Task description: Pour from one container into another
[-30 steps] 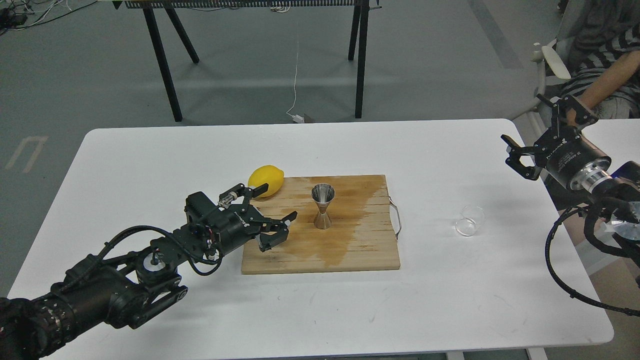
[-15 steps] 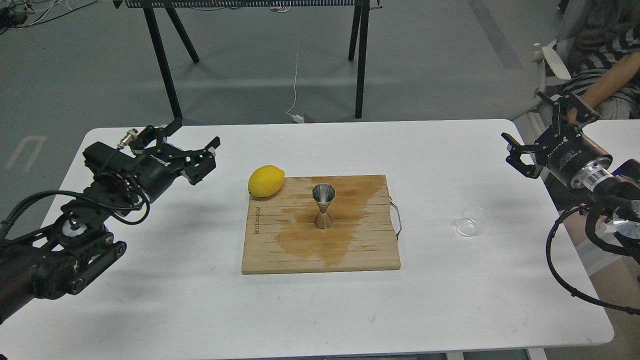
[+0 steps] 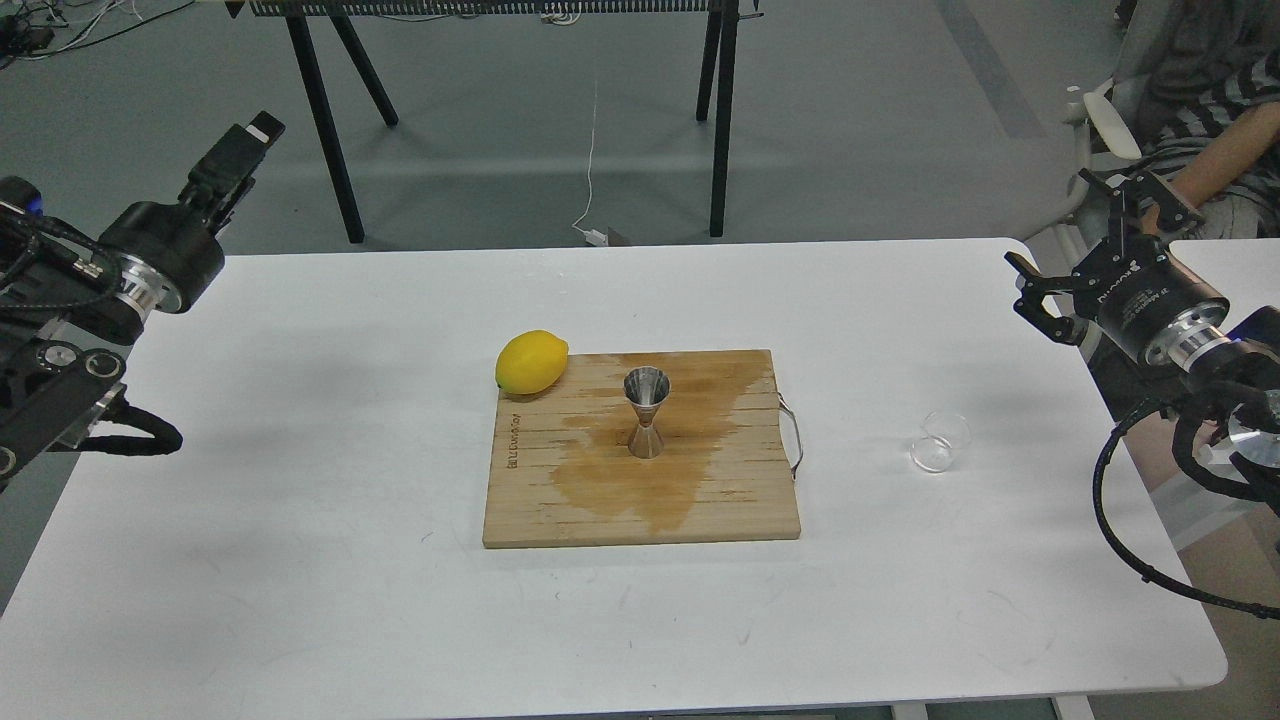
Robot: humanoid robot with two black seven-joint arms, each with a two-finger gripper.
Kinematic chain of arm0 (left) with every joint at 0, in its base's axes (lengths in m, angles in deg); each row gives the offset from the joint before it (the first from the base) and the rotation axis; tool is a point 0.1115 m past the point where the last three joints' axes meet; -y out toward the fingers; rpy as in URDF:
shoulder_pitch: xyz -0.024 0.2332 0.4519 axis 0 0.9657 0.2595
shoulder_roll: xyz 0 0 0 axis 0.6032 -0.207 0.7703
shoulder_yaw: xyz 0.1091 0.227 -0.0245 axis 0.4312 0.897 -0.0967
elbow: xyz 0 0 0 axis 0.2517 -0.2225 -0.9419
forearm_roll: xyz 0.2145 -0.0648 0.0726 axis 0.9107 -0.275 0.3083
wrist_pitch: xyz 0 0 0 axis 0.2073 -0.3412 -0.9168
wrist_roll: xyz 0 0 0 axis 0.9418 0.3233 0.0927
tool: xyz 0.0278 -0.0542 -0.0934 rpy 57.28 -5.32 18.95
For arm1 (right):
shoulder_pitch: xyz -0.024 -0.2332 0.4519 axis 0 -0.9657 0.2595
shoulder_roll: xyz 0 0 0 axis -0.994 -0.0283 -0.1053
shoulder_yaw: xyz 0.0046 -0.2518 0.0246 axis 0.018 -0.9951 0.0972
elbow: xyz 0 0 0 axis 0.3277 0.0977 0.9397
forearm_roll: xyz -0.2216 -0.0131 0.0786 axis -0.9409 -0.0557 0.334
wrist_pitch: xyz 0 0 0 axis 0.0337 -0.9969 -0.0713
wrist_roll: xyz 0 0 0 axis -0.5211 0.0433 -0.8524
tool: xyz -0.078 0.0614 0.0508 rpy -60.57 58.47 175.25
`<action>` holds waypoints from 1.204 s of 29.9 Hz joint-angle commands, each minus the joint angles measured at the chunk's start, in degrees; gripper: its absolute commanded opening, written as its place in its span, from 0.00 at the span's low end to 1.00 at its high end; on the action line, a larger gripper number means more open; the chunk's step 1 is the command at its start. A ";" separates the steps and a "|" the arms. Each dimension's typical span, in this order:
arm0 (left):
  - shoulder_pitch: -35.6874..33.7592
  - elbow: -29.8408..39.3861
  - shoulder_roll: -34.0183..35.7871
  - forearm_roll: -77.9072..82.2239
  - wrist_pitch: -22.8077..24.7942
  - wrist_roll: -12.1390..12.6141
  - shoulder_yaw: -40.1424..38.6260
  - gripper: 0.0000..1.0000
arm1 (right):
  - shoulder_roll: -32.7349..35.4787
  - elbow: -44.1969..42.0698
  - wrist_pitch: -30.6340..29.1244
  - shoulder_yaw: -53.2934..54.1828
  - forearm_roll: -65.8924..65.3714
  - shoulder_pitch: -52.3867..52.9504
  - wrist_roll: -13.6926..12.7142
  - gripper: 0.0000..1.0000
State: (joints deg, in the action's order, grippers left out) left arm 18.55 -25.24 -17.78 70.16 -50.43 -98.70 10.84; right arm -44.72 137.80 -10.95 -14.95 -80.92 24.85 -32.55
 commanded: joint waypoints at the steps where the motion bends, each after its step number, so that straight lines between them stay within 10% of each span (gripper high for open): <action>1: 0.33 -1.22 -0.11 -9.37 14.40 -0.08 -6.38 0.98 | 0.01 0.17 -0.35 -0.09 0.00 0.01 0.21 0.99; 12: 0.34 -9.92 -1.43 -32.15 25.56 0.53 -6.83 0.99 | 4.13 4.37 -1.76 -0.97 -5.51 1.06 -2.59 0.99; 27: 0.25 -10.71 -2.14 -33.49 25.56 0.27 -6.56 1.00 | 32.78 35.13 2.90 -8.25 -51.39 0.10 -4.97 0.99; 36: 0.69 -10.71 -2.05 -33.57 25.56 0.01 -6.65 1.00 | 36.22 37.35 12.65 -18.27 -73.11 -1.31 -4.27 0.99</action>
State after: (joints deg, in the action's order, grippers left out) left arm 19.09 -35.93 -19.85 36.65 -24.86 -98.68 4.19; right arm -8.61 175.18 -2.28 -30.10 -147.60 24.25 -37.13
